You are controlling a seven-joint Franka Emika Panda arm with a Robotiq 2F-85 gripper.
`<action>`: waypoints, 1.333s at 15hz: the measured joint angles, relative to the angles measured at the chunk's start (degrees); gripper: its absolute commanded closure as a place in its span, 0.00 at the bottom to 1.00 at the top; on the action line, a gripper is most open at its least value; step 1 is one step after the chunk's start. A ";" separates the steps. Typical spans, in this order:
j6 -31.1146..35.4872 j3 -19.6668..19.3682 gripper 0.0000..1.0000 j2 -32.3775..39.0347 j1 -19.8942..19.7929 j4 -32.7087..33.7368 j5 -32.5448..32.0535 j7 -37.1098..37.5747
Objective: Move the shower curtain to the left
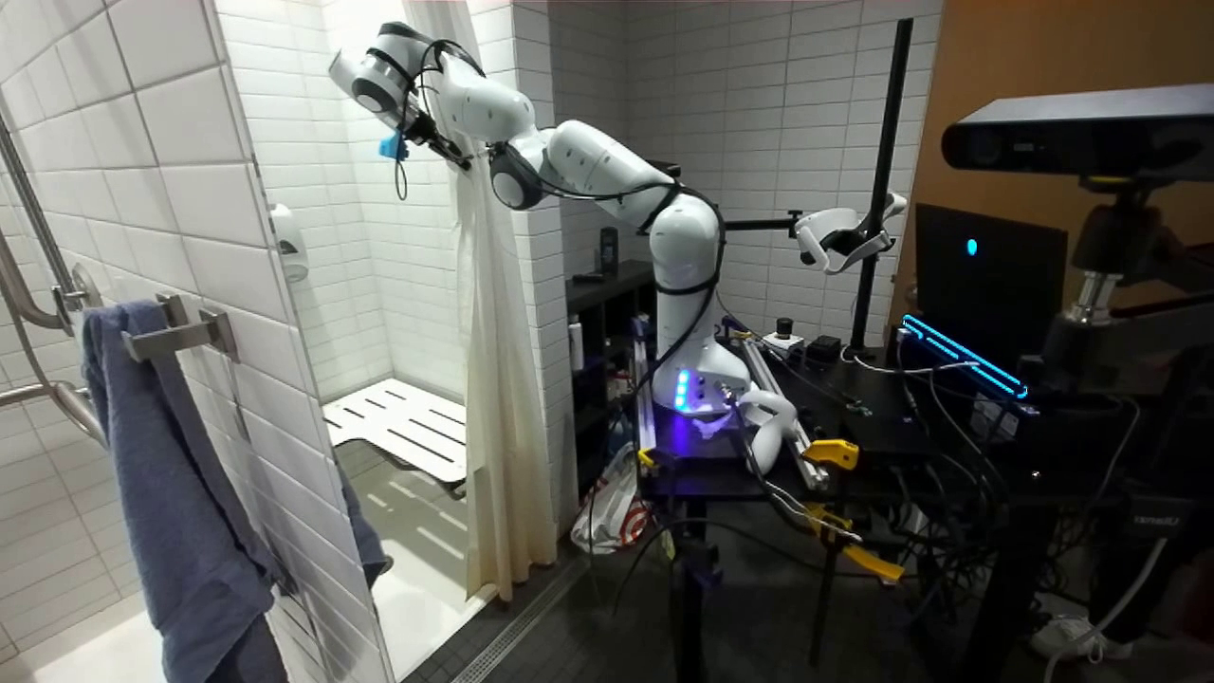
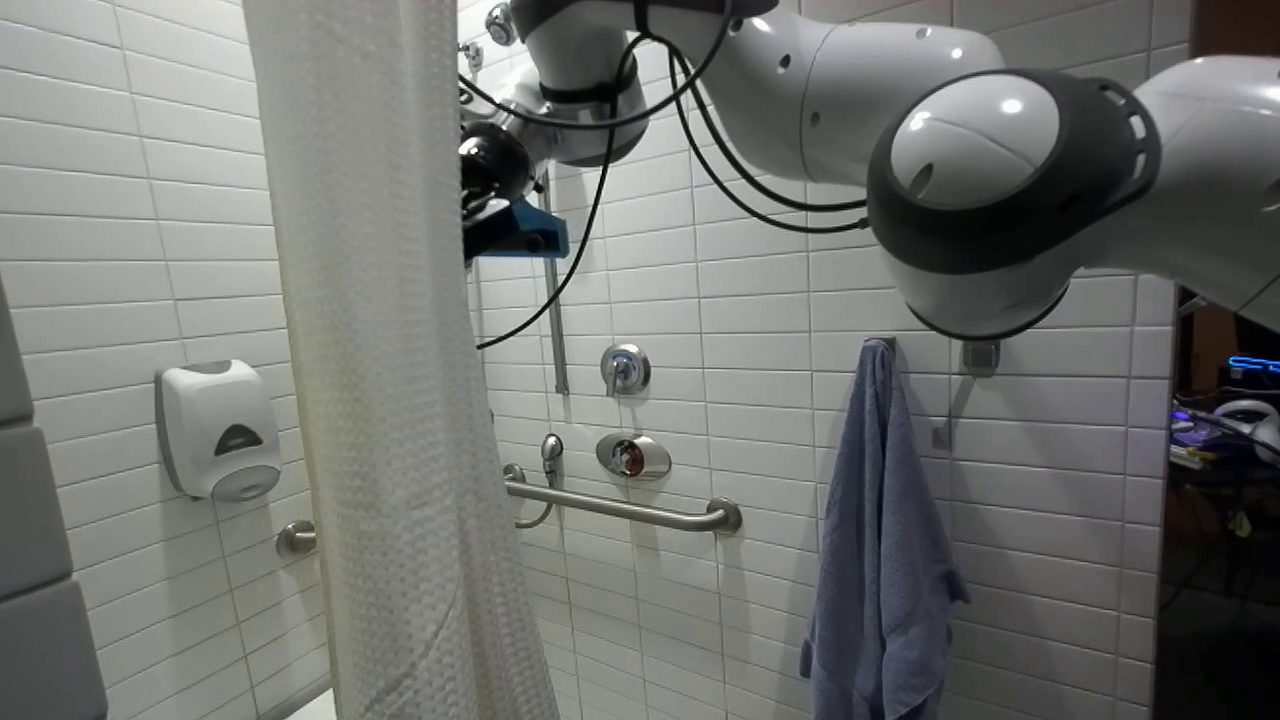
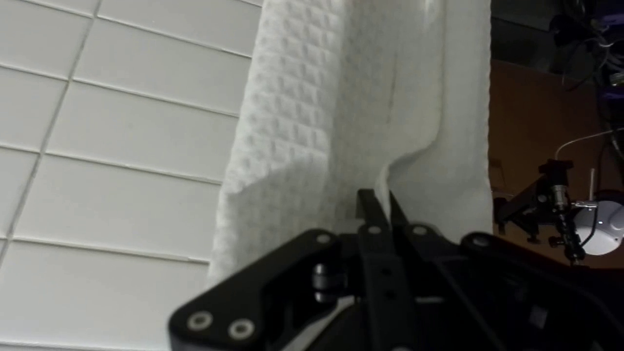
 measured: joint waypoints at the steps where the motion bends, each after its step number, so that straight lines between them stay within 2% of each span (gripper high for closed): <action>1: -0.34 0.09 1.00 0.00 -0.06 0.00 0.00 -0.47; 5: -1.33 0.36 1.00 0.14 0.36 -0.33 0.01 -2.31; 13: 0.02 2.64 1.00 1.57 6.99 -0.71 0.55 -3.16; 20: -0.02 3.69 1.00 2.28 10.93 -0.78 1.33 -2.99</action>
